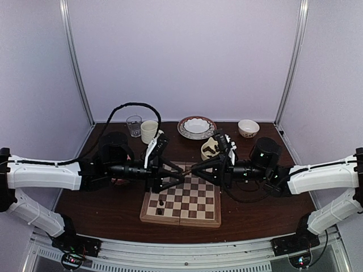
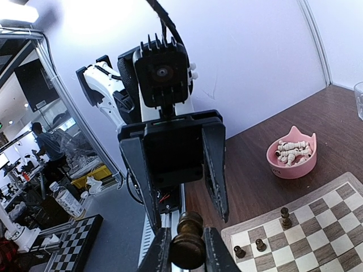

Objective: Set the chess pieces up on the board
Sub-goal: Pass from the left arm to the right, then pass from the right arm to the left

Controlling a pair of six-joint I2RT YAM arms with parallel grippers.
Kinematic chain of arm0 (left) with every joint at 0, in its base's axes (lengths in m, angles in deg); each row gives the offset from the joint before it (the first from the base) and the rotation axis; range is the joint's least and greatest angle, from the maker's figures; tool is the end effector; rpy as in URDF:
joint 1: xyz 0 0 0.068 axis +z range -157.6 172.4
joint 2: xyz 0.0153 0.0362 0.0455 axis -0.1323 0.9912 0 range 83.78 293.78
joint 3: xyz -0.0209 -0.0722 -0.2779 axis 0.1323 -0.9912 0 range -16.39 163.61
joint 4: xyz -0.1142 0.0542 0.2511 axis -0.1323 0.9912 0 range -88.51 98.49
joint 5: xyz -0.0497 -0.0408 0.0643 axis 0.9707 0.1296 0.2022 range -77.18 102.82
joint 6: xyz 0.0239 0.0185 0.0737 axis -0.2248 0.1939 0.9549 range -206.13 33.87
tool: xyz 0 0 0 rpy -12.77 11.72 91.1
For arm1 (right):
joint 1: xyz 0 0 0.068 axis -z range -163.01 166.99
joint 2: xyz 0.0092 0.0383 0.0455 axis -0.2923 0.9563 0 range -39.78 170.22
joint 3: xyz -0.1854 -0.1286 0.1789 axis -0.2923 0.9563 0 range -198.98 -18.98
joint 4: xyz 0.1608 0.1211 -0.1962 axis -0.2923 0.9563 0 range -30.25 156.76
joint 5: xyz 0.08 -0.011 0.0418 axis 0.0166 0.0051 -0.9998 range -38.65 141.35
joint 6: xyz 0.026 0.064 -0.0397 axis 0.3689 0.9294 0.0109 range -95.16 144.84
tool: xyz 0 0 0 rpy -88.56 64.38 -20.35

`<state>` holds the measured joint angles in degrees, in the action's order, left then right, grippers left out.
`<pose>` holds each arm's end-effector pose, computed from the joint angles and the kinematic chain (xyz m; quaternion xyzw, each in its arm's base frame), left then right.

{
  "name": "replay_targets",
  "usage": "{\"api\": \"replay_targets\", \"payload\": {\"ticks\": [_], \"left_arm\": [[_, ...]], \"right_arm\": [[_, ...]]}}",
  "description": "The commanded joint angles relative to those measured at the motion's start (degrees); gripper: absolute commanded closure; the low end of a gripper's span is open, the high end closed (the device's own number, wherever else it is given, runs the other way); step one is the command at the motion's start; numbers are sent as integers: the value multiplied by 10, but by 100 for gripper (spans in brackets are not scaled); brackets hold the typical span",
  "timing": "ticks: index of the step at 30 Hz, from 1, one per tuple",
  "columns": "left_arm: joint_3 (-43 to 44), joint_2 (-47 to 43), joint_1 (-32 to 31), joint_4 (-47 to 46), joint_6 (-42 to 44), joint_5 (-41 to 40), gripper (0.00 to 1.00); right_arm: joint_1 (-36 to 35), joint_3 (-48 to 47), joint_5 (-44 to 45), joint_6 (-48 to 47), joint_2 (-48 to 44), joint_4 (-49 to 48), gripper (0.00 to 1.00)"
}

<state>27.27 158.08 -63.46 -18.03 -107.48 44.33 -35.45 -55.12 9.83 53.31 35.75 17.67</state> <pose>0.1576 -0.2963 0.2732 0.3851 0.6586 -0.5454 0.3470 0.1583 0.2806 0.2679 -0.3849 0.5781 0.6252 0.3560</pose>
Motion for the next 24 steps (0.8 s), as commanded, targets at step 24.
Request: {"api": "replay_targets", "payload": {"ticks": [24], "left_arm": [[6, 10, 3, -44, -20, 37, 72]], "right_arm": [[-16, -2, 34, -31, 10, -13, 94]]}}
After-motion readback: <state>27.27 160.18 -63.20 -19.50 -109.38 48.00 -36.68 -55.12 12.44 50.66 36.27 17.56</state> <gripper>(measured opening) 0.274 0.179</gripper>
